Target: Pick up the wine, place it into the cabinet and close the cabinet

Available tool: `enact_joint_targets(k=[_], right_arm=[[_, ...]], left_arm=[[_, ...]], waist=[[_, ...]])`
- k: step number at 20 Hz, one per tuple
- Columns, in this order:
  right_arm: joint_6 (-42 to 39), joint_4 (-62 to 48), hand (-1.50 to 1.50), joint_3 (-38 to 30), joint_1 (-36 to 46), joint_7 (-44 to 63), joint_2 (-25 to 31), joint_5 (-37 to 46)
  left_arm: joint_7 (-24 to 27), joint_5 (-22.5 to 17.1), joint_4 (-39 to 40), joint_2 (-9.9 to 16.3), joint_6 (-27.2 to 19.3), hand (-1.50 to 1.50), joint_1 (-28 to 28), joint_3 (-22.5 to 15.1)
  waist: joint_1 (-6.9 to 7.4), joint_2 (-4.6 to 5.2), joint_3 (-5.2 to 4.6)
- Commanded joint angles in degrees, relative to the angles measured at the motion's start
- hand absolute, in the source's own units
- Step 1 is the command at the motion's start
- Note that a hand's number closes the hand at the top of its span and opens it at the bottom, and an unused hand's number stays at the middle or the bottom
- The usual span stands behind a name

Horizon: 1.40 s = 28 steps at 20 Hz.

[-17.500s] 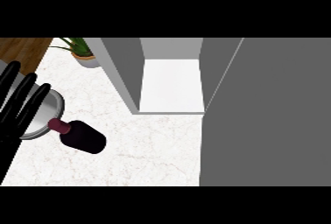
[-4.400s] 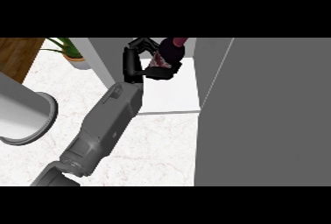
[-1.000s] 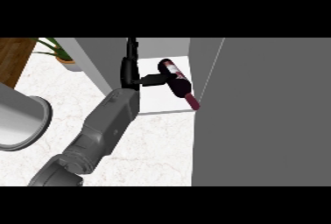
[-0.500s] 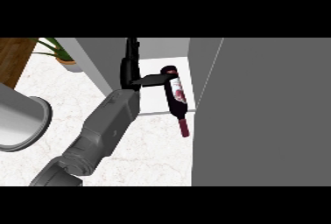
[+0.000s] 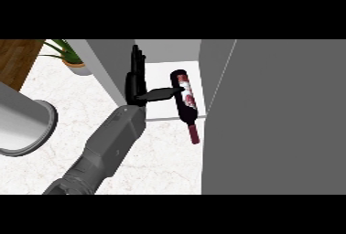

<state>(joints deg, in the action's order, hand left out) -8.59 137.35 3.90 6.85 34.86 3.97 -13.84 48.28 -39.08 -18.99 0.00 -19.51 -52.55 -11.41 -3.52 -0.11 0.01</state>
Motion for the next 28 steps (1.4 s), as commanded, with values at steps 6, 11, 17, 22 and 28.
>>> enact_joint_targets(k=[6,11,17,22,28], right_arm=[[0.78,2.47,-1.50,-3.36,0.12,0.00,1.21,-0.56],[2.23,5.45,-1.50,-5.18,0.69,3.93,2.69,-2.79],[-1.21,-0.91,-1.50,-6.23,-0.47,-3.00,2.53,-2.27],[-1.04,8.51,-1.50,-6.63,-5.73,1.27,3.52,-6.02],[0.89,6.32,-1.50,-3.16,-4.02,0.58,1.69,-1.42]], left_arm=[[-3.58,-7.56,-25.00,0.00,-14.63,-1.50,14.82,-19.15],[-2.75,-5.95,-35.95,0.00,-20.95,-1.50,23.03,-26.54],[-5.84,0.01,-47.10,0.00,-25.09,-1.50,29.07,-29.45],[-7.05,2.11,-57.36,1.90,-27.44,-1.50,36.09,-31.89],[-11.13,8.08,-67.81,4.97,-33.82,-1.50,43.75,-36.05]], waist=[[2.94,-0.18,-0.01],[3.34,-0.16,-0.01],[3.65,0.01,0.00],[3.38,-0.08,0.00],[3.51,-0.02,-0.01]])
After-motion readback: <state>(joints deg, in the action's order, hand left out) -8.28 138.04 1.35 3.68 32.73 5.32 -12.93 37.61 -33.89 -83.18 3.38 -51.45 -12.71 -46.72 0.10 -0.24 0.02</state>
